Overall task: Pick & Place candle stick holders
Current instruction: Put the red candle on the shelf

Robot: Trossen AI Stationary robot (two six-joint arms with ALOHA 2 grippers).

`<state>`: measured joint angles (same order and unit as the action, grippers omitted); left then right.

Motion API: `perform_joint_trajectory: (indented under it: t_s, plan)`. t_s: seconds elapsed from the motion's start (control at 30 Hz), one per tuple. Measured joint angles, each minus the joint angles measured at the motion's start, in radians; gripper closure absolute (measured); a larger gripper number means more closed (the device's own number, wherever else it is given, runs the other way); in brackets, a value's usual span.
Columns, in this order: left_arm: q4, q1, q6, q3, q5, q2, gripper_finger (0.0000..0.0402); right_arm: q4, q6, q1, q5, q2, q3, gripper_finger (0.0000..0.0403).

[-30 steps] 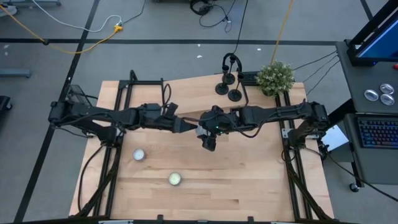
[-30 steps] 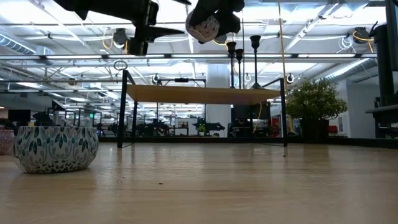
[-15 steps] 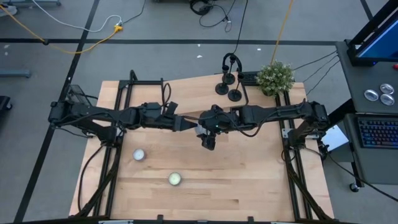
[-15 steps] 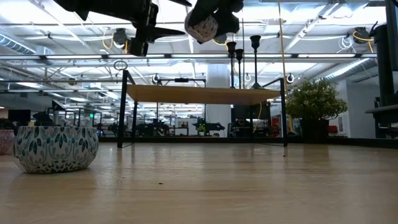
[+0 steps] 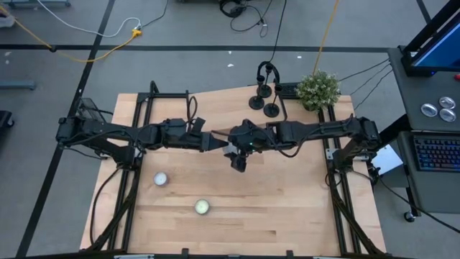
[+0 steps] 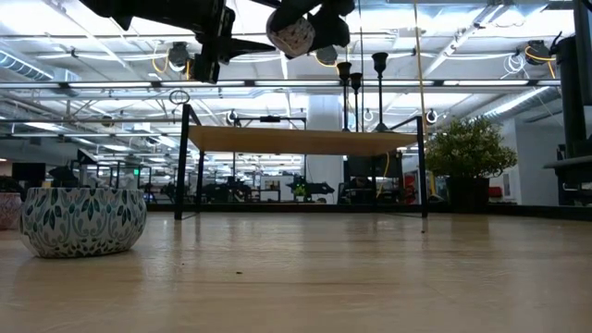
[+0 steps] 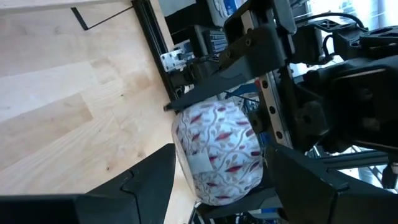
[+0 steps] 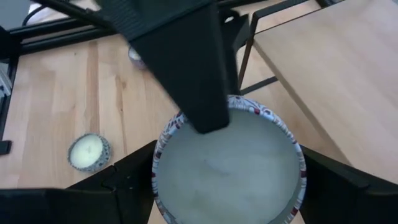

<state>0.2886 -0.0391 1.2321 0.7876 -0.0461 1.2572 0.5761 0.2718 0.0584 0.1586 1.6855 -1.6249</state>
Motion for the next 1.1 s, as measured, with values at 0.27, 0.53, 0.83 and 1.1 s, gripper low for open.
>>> perform_joint_trajectory:
  t_s: [0.27, 0.53, 0.83, 1.1]
  plan:
    - [-0.017, 0.000, 0.012, 0.000, 0.006, 0.002, 0.0149, -0.032, 0.003, -0.021, -0.002, 0.032, 0.000, 0.0110]
    - [-0.072, 0.000, 0.027, -0.001, 0.005, 0.000, 0.0149, -0.058, 0.003, -0.020, -0.002, 0.068, 0.001, 0.0110]
    - [-0.069, -0.026, 0.028, 0.000, -0.024, 0.000, 0.0149, -0.095, 0.003, -0.023, -0.002, 0.068, 0.001, 0.0110]
    - [-0.081, -0.031, 0.035, 0.001, -0.035, 0.000, 0.0175, -0.095, 0.004, -0.022, -0.004, 0.068, 0.001, 0.0110]
